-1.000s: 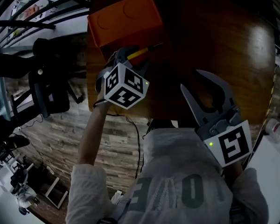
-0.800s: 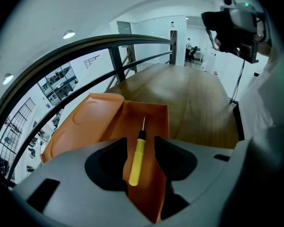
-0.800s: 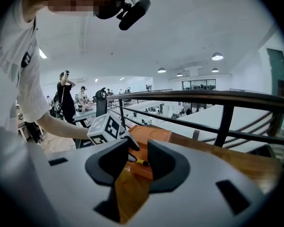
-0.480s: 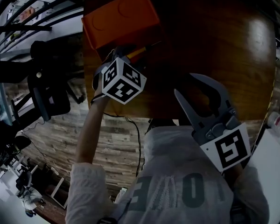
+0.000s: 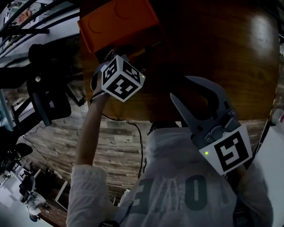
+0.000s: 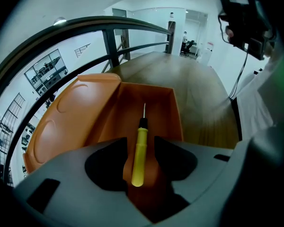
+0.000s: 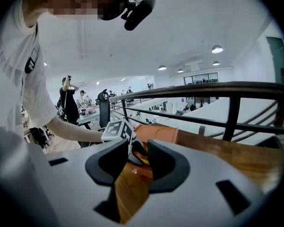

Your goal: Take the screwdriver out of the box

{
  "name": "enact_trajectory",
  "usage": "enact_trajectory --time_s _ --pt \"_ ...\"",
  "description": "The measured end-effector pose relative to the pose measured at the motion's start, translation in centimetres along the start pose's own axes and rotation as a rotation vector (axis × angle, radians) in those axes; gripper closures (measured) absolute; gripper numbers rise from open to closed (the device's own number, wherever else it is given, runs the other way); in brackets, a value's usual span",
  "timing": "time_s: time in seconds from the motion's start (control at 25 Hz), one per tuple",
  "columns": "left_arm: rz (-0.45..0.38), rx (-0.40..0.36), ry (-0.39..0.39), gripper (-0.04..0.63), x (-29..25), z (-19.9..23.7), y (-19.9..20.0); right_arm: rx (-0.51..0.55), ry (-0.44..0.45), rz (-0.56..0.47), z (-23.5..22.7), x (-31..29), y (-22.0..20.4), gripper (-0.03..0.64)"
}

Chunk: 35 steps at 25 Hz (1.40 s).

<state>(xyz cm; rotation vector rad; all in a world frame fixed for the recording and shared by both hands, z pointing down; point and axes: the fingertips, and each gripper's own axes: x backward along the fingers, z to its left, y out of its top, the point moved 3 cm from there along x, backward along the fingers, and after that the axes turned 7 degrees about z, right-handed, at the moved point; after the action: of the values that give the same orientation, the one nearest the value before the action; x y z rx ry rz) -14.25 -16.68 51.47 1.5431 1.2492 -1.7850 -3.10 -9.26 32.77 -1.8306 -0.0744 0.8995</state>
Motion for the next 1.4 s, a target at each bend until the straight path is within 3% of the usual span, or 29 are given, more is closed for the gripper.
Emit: enact_trajectory --time_s 0.68,0.92,1.4 --pt "0.083 -0.098 -0.058 0.430 -1.9 0.0 -0.9 -0.017 0.021 0.037 -0.8 -1.4 -1.1 0.495" --pt "0.107 -0.163 -0.070 0.506 -1.8 -0.3 -0.6 0.006 0.010 0.031 -0.9 -1.3 -0.9 0.495" --pt "0.109 -0.154 -0.088 0.511 -1.8 -0.1 -0.5 -0.004 0.018 0.028 -1.0 -1.5 -1.1 0.495"
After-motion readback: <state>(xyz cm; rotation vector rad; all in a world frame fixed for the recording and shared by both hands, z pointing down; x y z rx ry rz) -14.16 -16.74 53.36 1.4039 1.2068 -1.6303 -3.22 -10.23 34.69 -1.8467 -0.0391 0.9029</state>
